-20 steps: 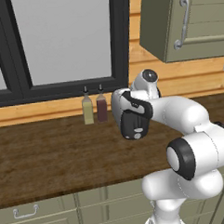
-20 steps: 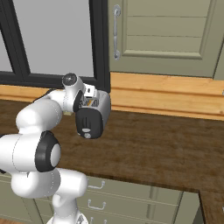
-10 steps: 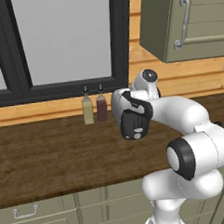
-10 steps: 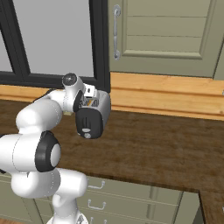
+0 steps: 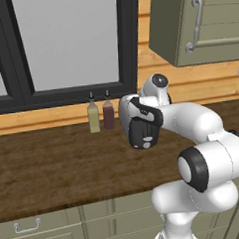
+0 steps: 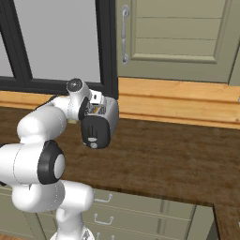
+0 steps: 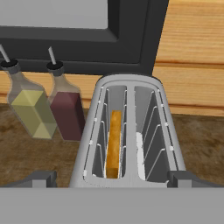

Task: Start the toaster. Once the lever pops up, take the bread to the plate on the dining counter.

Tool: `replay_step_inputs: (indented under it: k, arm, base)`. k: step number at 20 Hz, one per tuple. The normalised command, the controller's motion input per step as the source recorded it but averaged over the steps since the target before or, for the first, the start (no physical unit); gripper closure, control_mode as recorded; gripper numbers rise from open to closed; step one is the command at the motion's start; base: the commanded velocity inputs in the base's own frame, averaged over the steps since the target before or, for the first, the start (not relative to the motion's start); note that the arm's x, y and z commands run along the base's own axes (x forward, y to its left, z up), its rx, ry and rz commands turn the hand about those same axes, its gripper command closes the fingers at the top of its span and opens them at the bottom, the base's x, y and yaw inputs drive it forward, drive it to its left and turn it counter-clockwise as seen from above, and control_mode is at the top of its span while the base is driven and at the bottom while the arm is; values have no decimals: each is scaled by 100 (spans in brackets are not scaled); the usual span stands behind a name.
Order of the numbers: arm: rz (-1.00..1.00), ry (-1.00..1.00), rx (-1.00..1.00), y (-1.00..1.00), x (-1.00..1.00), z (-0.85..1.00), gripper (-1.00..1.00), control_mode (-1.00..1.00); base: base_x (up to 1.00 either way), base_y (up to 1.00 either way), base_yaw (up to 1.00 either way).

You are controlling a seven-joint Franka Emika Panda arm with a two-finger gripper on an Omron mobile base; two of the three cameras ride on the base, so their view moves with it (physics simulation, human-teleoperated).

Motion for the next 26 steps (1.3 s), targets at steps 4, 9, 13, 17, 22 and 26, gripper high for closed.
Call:
replay_step_inputs:
  k: [4, 9, 13, 17, 22, 26]
  arm:
    - [0, 0, 0, 0, 0, 0, -100, -100]
    - [0, 0, 0, 0, 0, 0, -100, -100]
    - [0, 0, 0, 0, 0, 0, -100, -100]
    - [0, 0, 0, 0, 0, 0, -100, -100]
    - [0, 0, 0, 0, 0, 0, -100, -100]
    - [0, 0, 0, 0, 0, 0, -100, -100]
  base:
    - [0, 0, 0]
    - [0, 0, 0]
    - [0, 0, 0]
    - [0, 0, 0]
    - [0, 0, 0]
    - [0, 0, 0]
